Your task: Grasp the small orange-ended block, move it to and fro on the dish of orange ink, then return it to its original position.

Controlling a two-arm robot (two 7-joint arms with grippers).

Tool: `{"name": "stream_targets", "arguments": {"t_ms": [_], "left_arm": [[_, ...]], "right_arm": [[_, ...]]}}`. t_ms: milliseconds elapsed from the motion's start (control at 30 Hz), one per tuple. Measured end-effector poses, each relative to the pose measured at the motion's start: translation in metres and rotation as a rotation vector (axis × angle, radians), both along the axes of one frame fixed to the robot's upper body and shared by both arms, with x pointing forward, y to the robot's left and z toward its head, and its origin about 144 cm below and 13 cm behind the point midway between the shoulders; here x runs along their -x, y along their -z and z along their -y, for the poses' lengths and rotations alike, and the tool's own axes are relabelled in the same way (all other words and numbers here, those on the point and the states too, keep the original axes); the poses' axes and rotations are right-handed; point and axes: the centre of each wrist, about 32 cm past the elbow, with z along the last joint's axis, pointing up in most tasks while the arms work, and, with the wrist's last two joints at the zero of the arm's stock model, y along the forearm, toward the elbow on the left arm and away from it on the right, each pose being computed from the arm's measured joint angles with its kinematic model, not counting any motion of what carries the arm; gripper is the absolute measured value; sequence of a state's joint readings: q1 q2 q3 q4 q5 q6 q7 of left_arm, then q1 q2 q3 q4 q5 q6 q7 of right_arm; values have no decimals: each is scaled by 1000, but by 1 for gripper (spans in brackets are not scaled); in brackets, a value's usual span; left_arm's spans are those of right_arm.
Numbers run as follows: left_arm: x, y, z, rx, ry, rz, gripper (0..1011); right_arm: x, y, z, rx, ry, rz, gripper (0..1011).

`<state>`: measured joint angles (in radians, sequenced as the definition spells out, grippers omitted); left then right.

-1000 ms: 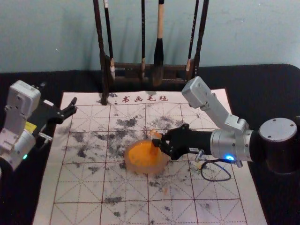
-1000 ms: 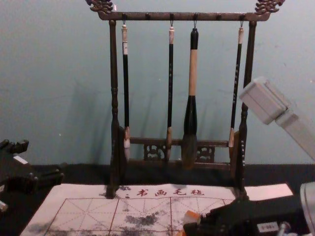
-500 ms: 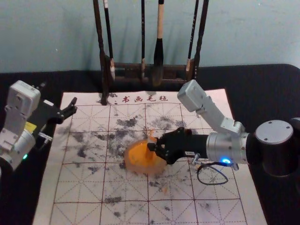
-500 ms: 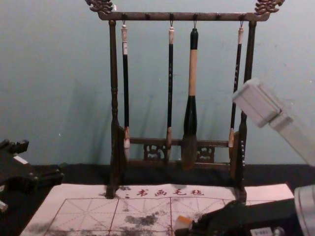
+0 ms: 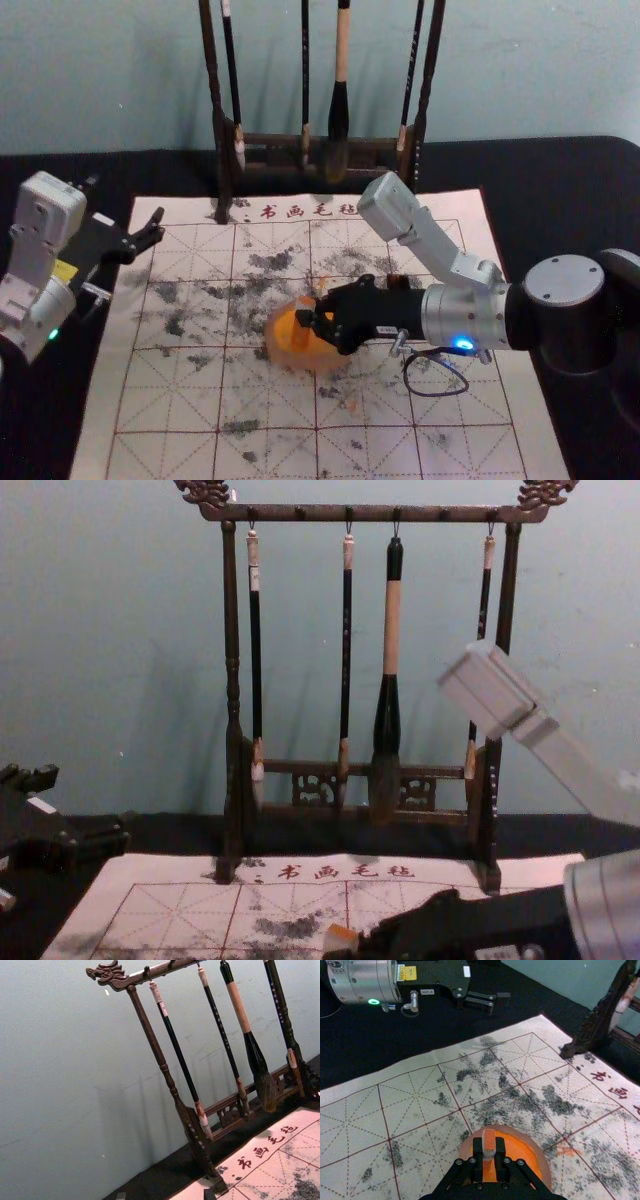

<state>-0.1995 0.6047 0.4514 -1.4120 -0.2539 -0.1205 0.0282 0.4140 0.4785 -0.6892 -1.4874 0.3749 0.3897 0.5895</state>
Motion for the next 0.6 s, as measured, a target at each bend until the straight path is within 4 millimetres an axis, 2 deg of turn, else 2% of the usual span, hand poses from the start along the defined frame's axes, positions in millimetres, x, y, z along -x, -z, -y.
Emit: {"name": "stream_targets", "arguments": {"t_ms": [600], "left_arm": [[0, 0, 0, 0, 0, 0, 1001]], "right_arm": [[-11, -1, -8, 0, 27, 5, 129]]}}
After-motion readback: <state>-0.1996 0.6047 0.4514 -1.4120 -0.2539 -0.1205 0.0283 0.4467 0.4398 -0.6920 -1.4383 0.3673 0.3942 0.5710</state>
